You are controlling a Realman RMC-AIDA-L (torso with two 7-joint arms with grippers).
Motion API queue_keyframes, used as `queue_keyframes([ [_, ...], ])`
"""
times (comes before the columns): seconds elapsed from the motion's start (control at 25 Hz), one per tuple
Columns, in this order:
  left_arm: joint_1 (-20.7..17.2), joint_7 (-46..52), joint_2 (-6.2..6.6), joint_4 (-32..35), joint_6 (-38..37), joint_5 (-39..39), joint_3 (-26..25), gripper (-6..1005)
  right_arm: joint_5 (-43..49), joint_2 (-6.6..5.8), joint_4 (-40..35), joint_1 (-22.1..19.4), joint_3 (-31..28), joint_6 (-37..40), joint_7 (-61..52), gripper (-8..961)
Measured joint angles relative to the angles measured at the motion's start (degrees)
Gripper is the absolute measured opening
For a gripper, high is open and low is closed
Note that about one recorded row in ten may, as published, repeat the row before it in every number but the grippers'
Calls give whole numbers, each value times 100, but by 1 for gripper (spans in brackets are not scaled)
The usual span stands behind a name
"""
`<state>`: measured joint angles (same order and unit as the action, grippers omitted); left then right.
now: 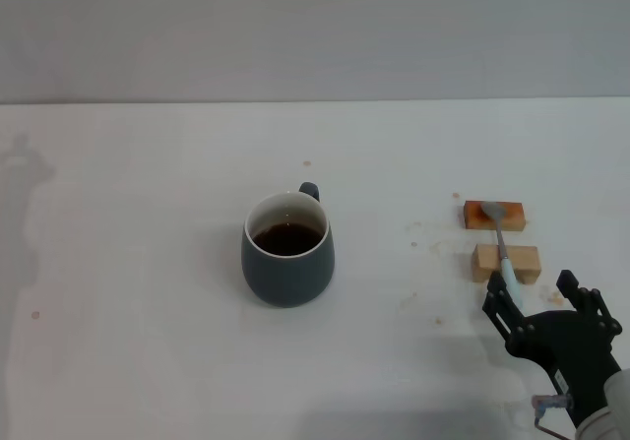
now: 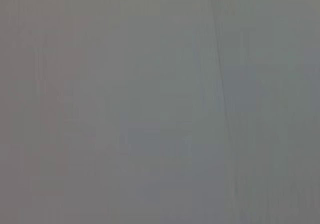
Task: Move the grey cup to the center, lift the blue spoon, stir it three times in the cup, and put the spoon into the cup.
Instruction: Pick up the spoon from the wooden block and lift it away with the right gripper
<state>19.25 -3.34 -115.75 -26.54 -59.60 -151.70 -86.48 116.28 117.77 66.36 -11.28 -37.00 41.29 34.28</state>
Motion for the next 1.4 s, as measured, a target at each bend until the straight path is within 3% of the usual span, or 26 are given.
queue_keyframes([
  [0.76,-280,0,-35,-278,-64,-79,2,-2,24,55,-378,221,-15,35,-41,804],
  [1.4,-337,45,-18,-318,-160,-79,-101,-2,-309,94,-786,781,-11,-7,-59,803],
])
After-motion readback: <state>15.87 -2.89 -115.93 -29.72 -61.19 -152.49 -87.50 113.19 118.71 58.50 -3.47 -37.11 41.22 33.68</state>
